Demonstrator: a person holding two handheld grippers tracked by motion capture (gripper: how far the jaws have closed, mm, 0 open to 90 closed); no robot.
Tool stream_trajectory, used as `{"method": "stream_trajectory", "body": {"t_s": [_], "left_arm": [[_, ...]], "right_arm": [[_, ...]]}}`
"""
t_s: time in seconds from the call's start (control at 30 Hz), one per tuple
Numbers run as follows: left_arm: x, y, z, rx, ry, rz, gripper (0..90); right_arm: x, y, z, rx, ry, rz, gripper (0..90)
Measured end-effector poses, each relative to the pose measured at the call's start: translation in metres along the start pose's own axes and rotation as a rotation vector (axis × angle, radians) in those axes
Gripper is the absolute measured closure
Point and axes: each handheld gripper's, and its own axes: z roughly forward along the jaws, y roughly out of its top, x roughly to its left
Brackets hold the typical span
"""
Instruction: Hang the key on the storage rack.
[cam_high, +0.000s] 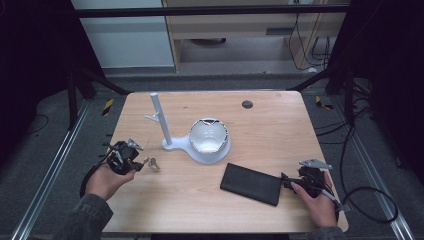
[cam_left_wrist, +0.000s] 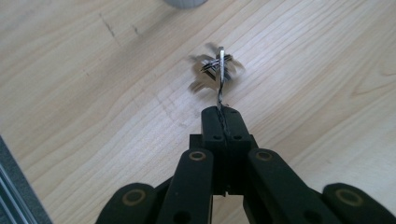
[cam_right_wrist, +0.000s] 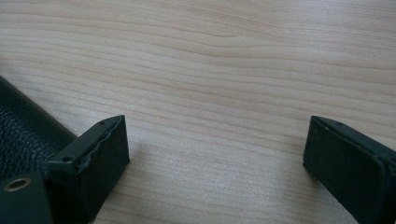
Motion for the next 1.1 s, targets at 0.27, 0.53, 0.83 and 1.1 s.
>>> {"method": "stream_trajectory", "body": {"t_s": [0.27, 0.53, 0.83, 1.1], "left_arm": [[-0.001, 0.029, -0.041, -0.004, -0.008, 0.053, 89.9], [-0.002, 0.041, -0.060, -0.025, -0.031, 0.073, 89.8], [0.006, 0.049, -0.086, -0.052, -0.014, 0.066, 89.8], [0.010, 0.060, -0.113, -0.076, 0.000, 0.075, 89.8]], "right_arm": [[0.000, 0.000, 0.000, 0.000, 0.000, 0.000, 7.1], [0.000, 0.000, 0.000, 0.001, -0.001, -0.003, 7.0], [0.000, 0.000, 0.000, 0.000, -0.001, -0.002, 7.0], [0.000, 0.000, 0.000, 0.003, -0.002, -0.002, 7.0]]}}
